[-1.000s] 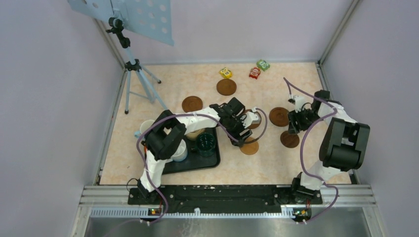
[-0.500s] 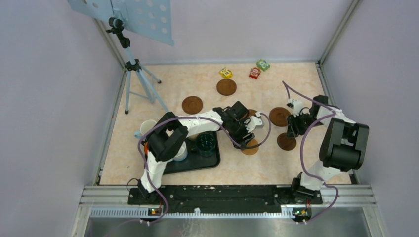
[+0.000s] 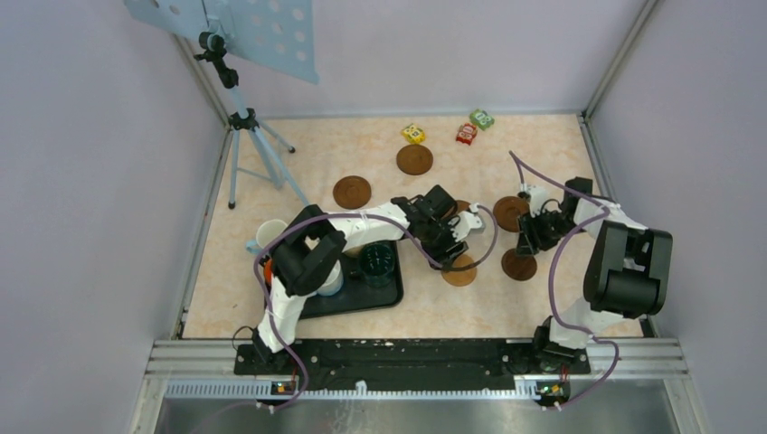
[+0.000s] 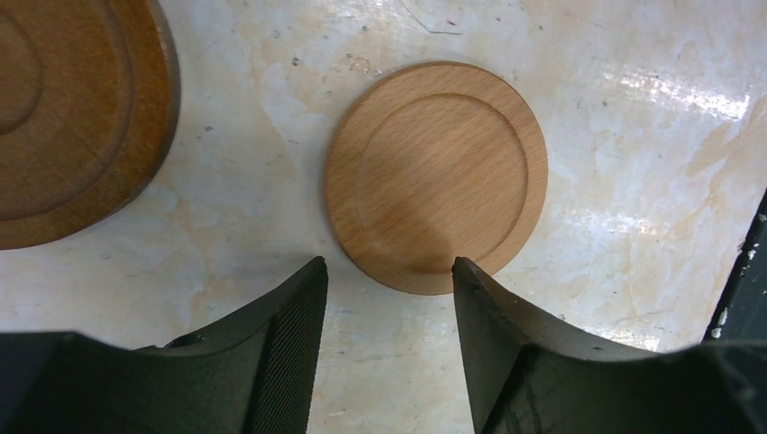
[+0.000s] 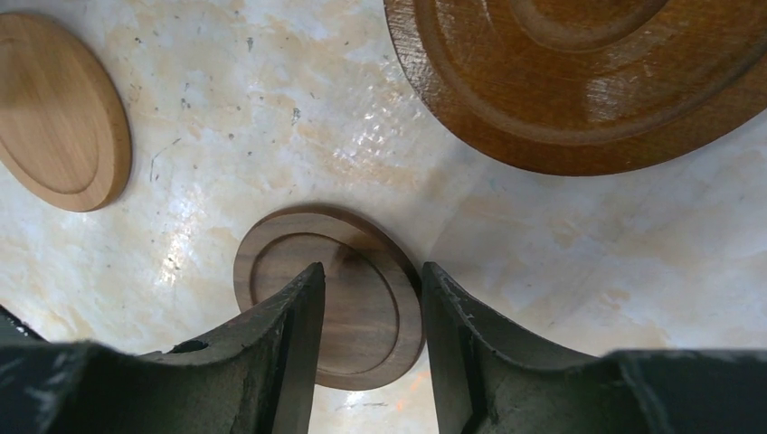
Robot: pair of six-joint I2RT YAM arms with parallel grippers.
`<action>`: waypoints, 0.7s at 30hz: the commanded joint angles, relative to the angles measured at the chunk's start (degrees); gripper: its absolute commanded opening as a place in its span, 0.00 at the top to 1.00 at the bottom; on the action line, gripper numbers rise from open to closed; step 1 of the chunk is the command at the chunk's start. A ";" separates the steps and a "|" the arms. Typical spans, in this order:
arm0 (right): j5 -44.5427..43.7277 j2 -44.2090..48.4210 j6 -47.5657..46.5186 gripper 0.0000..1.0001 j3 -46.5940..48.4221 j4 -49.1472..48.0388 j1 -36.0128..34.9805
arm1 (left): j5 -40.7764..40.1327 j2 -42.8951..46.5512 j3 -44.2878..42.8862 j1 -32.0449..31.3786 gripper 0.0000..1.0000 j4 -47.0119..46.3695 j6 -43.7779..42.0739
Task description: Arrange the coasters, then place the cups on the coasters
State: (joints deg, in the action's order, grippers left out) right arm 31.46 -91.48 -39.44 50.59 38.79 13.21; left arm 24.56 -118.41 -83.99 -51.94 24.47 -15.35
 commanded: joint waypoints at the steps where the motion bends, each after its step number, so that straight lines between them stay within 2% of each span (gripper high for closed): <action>1: 3.38 1.97 1.45 0.55 2.31 4.09 -0.47 | -1.74 4.16 -3.59 2.88 0.38 -0.52 1.23; 4: 7.07 4.36 5.48 0.50 6.05 2.00 -0.71 | -4.14 6.55 -6.00 6.82 0.29 -0.80 2.07; 9: 7.24 5.32 17.25 0.48 11.00 -9.22 -4.58 | -9.34 7.09 -8.73 12.82 0.25 -1.11 2.98; 14: 0.21 1.61 30.01 0.48 15.19 -23.87 -11.64 | -17.60 7.07 -9.10 17.62 0.23 -3.51 3.07; 21: -12.58 -11.75 40.84 0.48 27.56 -31.65 -23.06 | -20.70 6.64 -8.83 24.16 0.22 -1.18 3.64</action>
State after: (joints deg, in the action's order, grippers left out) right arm 26.72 -97.19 -7.75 71.90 15.27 -5.19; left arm 7.01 -113.40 -91.85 -30.39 22.68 -12.67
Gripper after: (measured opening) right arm 0.516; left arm 0.772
